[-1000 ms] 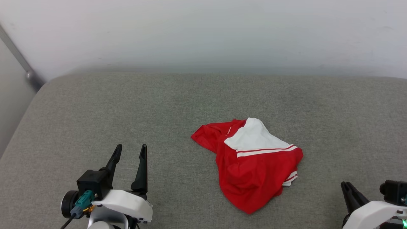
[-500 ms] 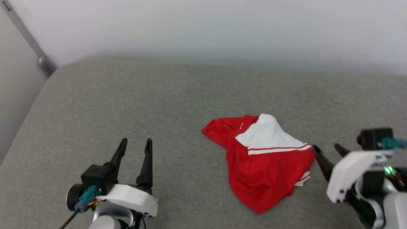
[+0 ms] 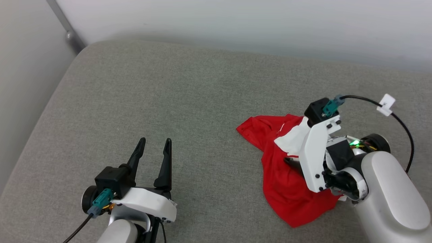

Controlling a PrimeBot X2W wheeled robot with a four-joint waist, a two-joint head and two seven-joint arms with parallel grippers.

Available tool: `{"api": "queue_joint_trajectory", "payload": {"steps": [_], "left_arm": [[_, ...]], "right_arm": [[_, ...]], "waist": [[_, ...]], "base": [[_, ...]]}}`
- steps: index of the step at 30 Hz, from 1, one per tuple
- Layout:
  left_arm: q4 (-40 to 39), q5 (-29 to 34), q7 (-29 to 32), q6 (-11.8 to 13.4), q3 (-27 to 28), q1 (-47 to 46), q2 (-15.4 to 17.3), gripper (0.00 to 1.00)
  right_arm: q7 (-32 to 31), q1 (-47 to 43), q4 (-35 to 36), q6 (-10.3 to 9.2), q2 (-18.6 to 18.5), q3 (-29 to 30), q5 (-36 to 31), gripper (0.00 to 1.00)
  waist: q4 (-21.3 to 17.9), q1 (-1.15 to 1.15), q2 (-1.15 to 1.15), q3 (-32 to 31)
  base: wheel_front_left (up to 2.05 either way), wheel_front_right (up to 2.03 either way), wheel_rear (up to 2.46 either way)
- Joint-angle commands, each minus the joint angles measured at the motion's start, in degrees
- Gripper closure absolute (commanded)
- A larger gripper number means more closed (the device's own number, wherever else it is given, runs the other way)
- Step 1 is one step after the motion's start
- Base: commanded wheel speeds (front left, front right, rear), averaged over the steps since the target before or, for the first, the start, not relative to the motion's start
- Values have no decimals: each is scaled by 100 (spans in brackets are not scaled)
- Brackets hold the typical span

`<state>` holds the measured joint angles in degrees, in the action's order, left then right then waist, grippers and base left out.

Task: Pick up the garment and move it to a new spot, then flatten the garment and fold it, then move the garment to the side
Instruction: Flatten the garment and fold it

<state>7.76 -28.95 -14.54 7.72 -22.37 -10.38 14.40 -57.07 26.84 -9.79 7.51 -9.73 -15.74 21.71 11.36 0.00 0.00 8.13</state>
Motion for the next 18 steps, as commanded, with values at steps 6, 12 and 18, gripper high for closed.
{"api": "queue_joint_trajectory", "payload": {"steps": [6, 12, 18], "left_arm": [[139, 30, -52, -78, 39, -109, -80, 0], [223, 50, -66, -100, 108, -15, -94, 0], [189, 91, -71, -67, 153, 113, -35, 0]], "right_arm": [[-398, 119, -666, -4, -144, -237, -82, 51], [-62, 173, -595, -4, -257, -187, -118, 100], [477, -227, -59, -4, -431, 308, -234, 100]], "waist": [[59, 0, 0, 65], [-81, 0, 0, -59], [-334, 0, 0, -271]], "base": [[0, 0, 0], [0, 0, 0], [0, 0, 0]]}}
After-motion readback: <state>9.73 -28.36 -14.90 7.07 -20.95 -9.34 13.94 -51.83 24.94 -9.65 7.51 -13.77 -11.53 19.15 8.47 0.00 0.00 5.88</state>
